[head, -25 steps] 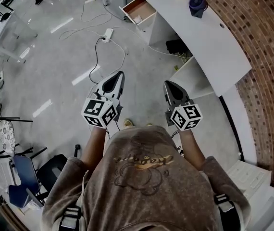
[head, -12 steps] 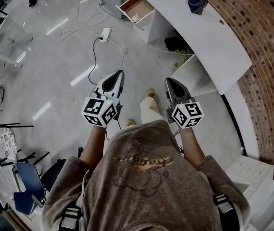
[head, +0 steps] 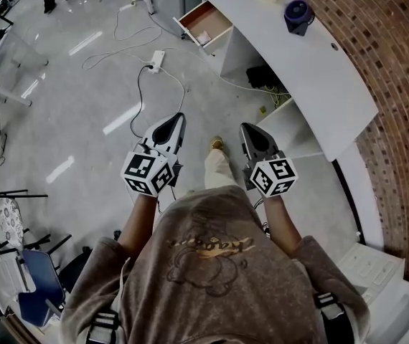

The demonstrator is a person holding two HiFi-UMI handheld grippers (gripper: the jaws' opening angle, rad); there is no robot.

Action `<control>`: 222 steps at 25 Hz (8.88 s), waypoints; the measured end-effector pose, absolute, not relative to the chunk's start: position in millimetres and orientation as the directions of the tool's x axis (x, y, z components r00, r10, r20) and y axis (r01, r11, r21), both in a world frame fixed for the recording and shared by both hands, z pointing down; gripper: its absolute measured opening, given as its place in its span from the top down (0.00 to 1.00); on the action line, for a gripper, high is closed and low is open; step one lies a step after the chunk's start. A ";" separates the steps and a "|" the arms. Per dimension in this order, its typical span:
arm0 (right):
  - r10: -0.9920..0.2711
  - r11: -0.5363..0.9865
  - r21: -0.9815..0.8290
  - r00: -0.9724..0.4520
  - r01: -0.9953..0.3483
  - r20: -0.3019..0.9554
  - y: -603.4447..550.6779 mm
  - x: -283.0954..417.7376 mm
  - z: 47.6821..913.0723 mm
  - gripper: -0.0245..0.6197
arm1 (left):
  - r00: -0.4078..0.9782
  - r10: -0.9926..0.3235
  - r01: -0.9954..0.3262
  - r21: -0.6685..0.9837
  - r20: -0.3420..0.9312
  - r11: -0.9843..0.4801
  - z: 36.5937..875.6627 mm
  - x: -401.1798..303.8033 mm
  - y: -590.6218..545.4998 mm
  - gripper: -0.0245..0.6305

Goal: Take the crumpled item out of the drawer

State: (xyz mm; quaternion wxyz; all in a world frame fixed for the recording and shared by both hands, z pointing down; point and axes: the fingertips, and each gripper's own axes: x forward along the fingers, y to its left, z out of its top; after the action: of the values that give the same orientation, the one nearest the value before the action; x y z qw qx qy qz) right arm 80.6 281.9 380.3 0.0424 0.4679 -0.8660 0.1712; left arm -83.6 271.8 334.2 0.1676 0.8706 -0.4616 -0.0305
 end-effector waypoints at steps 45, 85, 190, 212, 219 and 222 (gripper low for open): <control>-0.627 0.672 -0.311 -0.739 -0.673 0.245 -47.3 108.0 385.1 0.97 | 0.355 -0.922 -0.903 0.311 0.156 -0.295 332.2 -51.9 -15.5 0.95; -0.749 0.503 -0.266 -0.569 -0.822 0.340 -285.5 34.5 408.8 0.97 | 0.574 -0.799 -0.781 0.412 0.177 -0.470 369.5 -120.0 -303.5 0.95; -0.753 0.455 -0.292 -0.538 -0.841 0.377 -348.8 50.8 572.6 0.97 | 0.769 -0.449 -0.577 0.190 0.455 -0.794 634.3 -31.8 -400.4 0.48; -0.760 0.417 -0.317 -0.518 -0.852 0.393 -341.7 50.9 581.0 0.97 | 0.625 0.014 0.008 0.011 0.780 -1.000 747.2 16.1 -393.1 0.48; -0.767 0.397 -0.319 -0.502 -0.861 0.399 -342.7 56.7 582.3 0.97 | 0.558 0.104 0.140 0.030 0.823 -0.990 777.2 29.6 -391.9 0.48; -0.766 0.394 -0.321 -0.500 -0.861 0.404 -342.9 57.6 583.1 0.97 | 0.529 0.128 0.178 0.038 0.839 -0.983 786.9 31.7 -394.0 0.48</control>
State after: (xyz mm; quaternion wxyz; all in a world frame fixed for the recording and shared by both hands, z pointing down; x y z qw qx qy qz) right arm 57.6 -342.9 583.1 0.0955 0.4907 -0.8293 0.2499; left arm 31.7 -394.0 786.9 -0.0263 0.8740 0.0875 0.4773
